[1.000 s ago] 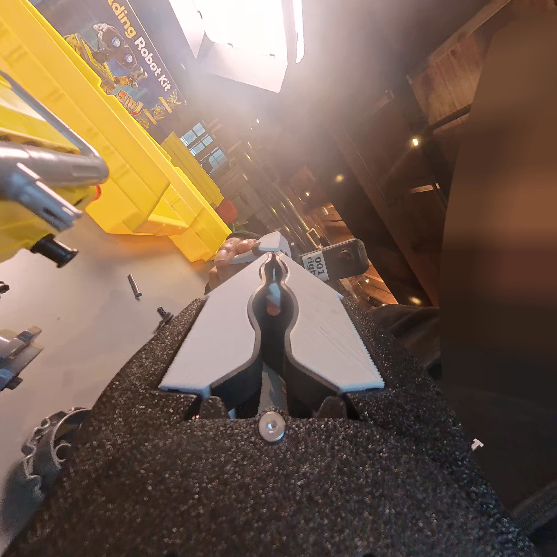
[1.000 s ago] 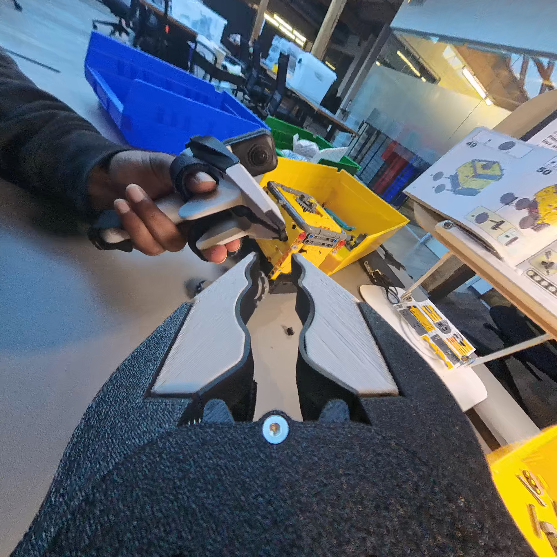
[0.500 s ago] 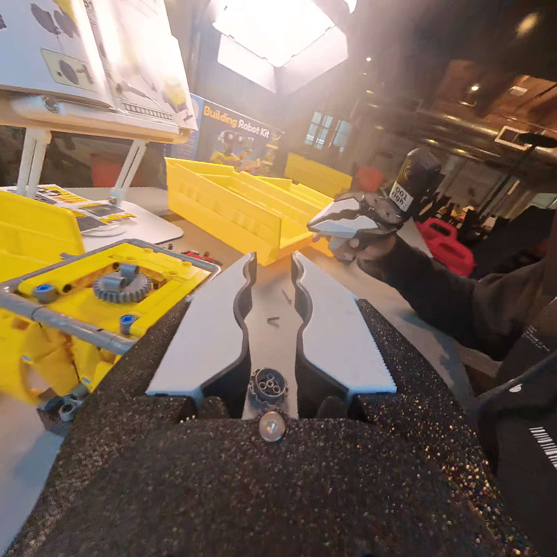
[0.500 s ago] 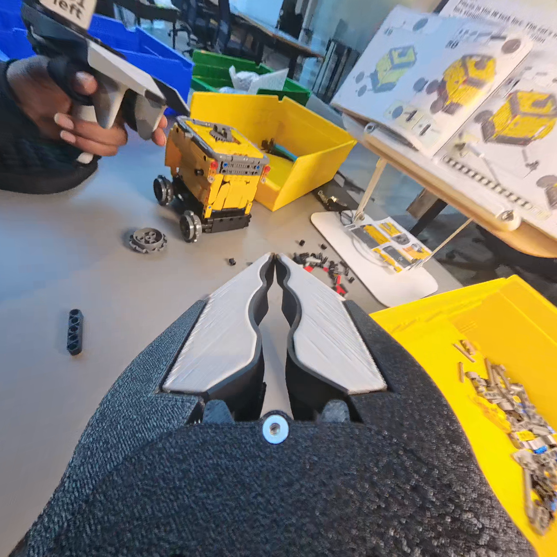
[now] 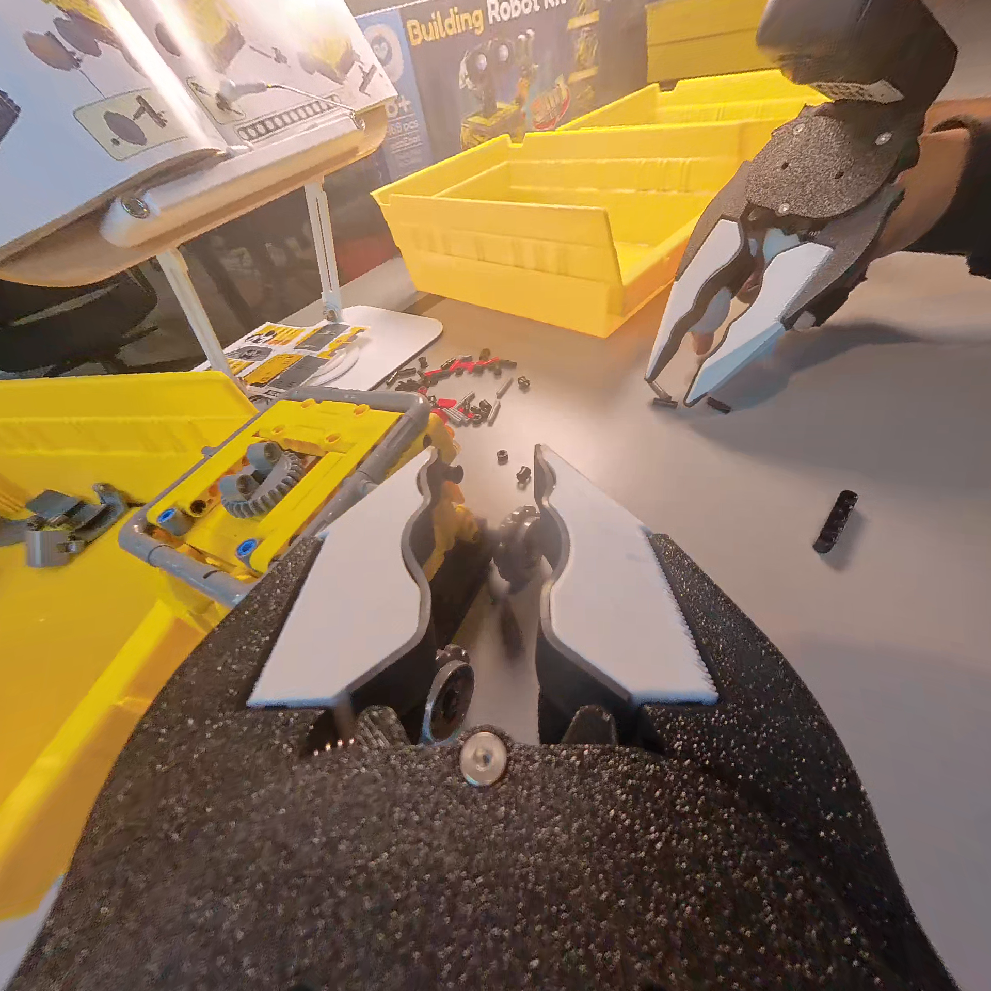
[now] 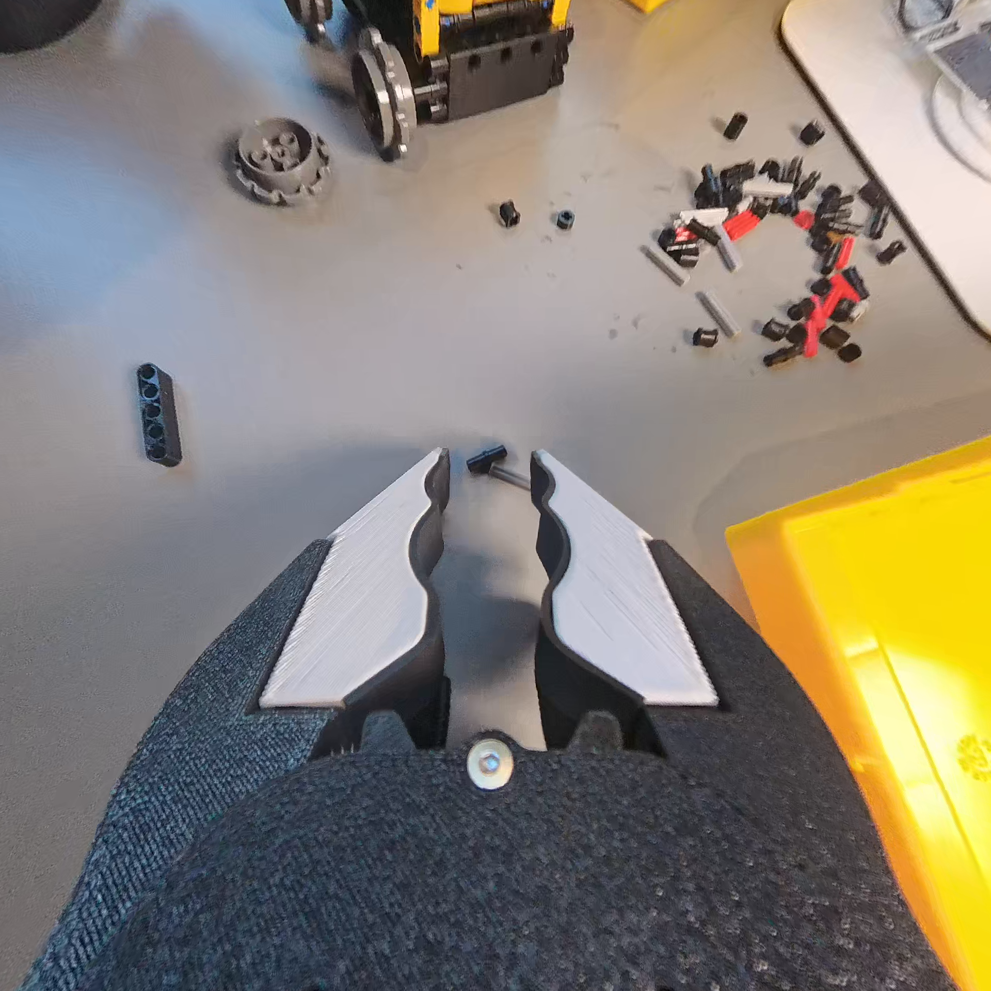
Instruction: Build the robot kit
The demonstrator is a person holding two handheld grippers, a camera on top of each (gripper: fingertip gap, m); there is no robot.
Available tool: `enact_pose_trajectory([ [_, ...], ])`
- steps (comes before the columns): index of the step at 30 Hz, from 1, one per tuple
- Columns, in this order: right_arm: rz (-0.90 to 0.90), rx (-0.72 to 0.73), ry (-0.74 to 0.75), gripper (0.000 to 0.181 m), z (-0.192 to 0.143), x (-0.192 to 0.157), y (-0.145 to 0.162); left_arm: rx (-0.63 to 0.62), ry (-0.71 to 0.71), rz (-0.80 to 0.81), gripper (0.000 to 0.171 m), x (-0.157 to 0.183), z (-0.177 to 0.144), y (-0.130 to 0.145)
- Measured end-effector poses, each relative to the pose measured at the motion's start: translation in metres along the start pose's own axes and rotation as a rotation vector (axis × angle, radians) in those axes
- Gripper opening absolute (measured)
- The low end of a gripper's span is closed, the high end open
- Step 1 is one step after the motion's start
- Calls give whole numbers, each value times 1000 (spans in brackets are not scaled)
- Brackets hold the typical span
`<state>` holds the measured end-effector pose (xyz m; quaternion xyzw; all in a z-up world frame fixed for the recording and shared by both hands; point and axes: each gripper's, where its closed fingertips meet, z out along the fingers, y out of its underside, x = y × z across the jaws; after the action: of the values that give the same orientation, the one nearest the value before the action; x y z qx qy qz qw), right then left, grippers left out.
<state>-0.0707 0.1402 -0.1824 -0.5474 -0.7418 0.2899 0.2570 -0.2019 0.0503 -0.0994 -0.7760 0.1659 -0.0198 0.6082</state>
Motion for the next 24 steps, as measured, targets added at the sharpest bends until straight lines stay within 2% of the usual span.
enact_pose_trajectory([
  [9, 30, -63, 7, 30, 5, -1, 3, 7, 28, -41, 37, 4, 0, -1],
  [24, 22, -121, -56, 16, 9, -4, 3, 3, 56, -81, 36, 8, 2, 1],
])
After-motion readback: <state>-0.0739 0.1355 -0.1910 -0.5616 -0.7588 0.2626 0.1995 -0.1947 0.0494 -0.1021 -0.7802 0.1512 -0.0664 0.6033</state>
